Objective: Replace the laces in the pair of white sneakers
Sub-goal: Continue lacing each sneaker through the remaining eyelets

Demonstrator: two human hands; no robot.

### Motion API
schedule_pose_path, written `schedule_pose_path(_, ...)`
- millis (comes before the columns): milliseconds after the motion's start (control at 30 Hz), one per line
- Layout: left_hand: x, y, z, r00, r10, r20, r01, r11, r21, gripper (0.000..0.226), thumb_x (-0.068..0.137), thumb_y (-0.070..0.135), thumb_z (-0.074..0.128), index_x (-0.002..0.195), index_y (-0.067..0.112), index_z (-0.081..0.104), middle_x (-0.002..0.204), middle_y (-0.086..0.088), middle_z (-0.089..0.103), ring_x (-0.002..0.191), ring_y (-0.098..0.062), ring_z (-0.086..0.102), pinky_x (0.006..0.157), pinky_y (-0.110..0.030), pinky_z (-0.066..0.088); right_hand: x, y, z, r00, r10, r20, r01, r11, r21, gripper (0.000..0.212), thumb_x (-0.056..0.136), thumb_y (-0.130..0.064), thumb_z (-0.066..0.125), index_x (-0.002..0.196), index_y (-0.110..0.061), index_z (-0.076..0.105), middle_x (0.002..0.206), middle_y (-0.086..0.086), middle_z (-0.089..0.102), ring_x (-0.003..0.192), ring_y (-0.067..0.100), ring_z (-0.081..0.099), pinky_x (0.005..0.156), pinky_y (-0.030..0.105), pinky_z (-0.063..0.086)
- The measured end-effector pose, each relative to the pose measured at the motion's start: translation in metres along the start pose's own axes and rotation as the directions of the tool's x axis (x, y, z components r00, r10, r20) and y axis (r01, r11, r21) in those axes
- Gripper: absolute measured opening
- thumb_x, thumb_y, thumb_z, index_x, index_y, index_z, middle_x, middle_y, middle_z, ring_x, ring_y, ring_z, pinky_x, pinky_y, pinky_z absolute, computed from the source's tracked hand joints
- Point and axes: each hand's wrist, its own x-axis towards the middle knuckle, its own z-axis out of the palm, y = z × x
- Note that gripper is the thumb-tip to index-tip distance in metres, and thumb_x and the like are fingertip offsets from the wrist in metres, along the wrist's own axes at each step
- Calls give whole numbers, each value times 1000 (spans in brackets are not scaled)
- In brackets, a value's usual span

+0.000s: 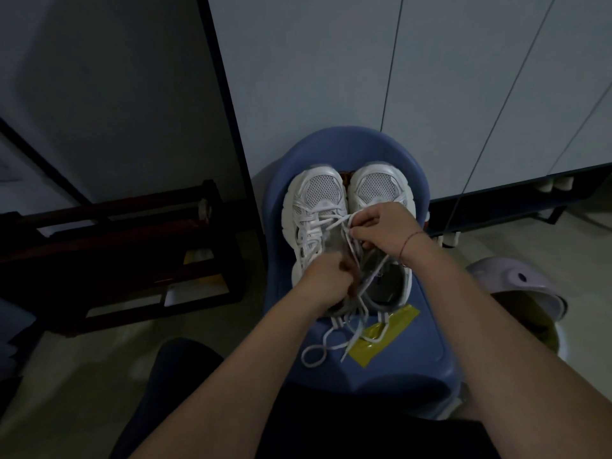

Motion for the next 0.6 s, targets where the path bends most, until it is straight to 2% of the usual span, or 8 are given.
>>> schedule_pose_path(33,-6,-2,-5,977,-28,210,22,999,31,28,90,-6,47,75,16,58,64,-4,62,56,-14,57,49,-22,45,0,0,0,1000,5,0,-5,1000,7,9,78,-8,73,87,-10,73,71,6,69,64,21,65,80,37,57)
schedule_pose_path(100,-18,-6,-11,831,-66,552,12,995,100,26,91,-6,50,79,14,60,52,5,61,44,-3,49,45,-15,39,0,0,0,1000,16,4,-16,1000,10,12,78,-7,73,91,-7,72,71,7,69,60,19,64,77,34,58)
schedule_pose_path(167,-22,-11,-12,773,-70,631,-18,991,133,19,93,2,55,81,15,63,49,9,61,42,0,47,46,-13,37,0,-1,0,1000,20,8,-20,1000,7,15,78,-8,73,93,-5,72,71,7,69,59,18,63,77,34,58)
schedule_pose_path(300,-14,-15,-11,976,-45,214,59,996,-63,13,96,21,59,93,9,64,55,3,57,45,-5,47,47,-18,38,0,-2,1,1000,-6,4,6,1000,-12,13,77,-10,75,89,-7,73,74,8,68,71,25,66,84,41,56)
schedule_pose_path(400,-10,-11,-2,992,-127,-1,119,932,-344,29,99,36,55,96,8,62,67,0,60,59,-11,54,55,-21,43,-2,-2,1,1000,-8,12,8,1000,-18,15,78,-11,74,92,-7,72,77,8,69,76,24,67,86,41,55)
schedule_pose_path(467,-7,-3,9,977,-215,15,177,764,-620,25,100,33,53,87,13,62,66,-1,59,55,-11,54,52,-20,43,-2,-3,0,1000,-12,15,12,999,-43,16,78,-12,73,94,-8,72,79,6,69,77,22,67,87,38,54)
schedule_pose_path(533,-3,8,15,956,-291,42,189,500,-845,24,100,27,53,83,12,61,55,-1,54,40,-8,49,42,-16,40,-3,-3,0,1000,-11,16,12,999,-39,15,79,-12,73,94,-9,72,80,5,69,78,23,68,87,37,54)
schedule_pose_path(600,-1,14,21,949,-316,6,142,409,-902,20,100,23,53,86,10,61,47,3,54,33,-5,48,37,-14,39,-2,-3,0,1000,-14,14,14,999,-34,15,78,-12,73,93,-9,72,76,2,68,77,22,66,86,37,54)
